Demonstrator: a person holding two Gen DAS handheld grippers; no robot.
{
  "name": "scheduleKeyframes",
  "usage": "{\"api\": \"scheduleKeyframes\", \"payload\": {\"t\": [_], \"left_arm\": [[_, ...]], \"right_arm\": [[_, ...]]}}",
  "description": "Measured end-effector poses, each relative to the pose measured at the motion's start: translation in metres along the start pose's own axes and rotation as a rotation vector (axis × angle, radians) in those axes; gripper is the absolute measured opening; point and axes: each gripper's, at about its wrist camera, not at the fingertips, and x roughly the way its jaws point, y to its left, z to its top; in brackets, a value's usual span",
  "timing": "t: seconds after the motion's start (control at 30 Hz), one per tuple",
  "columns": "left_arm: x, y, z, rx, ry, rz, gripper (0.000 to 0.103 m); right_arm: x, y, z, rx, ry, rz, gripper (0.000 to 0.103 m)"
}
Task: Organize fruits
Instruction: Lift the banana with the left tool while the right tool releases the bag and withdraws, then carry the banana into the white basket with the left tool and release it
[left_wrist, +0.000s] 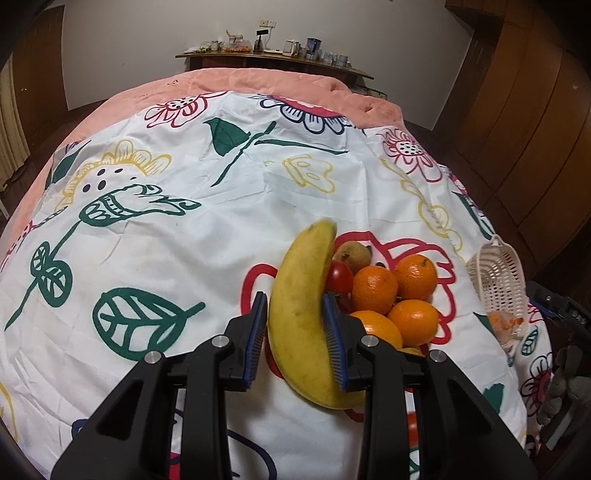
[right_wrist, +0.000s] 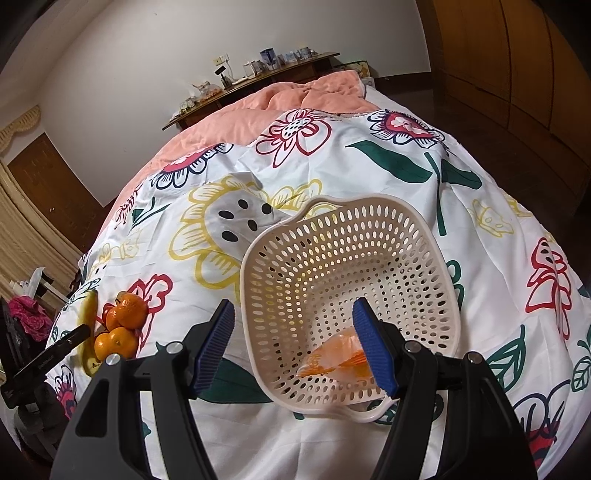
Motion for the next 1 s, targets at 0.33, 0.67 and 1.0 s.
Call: {"api": "scheduleKeyframes", "payload": {"t": [0.33,0.67,1.0], "left_arm": [[0.02,-0.008,0.003,0.041,0.052,0.048,0.036],[0.002,-0.006,0.005,0.036,-0.008,0.058,0.032],[-0.064,-0.032,0.022,0.085,-0.196,0.055,0.031]], "right_arm": [[0.0,-0.002,-0.002,0.011,0.001,0.005,0.067],[-0.006,-0.003,-0.005,0.012,-0.018,0.004,0.067],[-0.015,-0.004,-0.005,0.028,-0.049,0.026,0.067]]}}
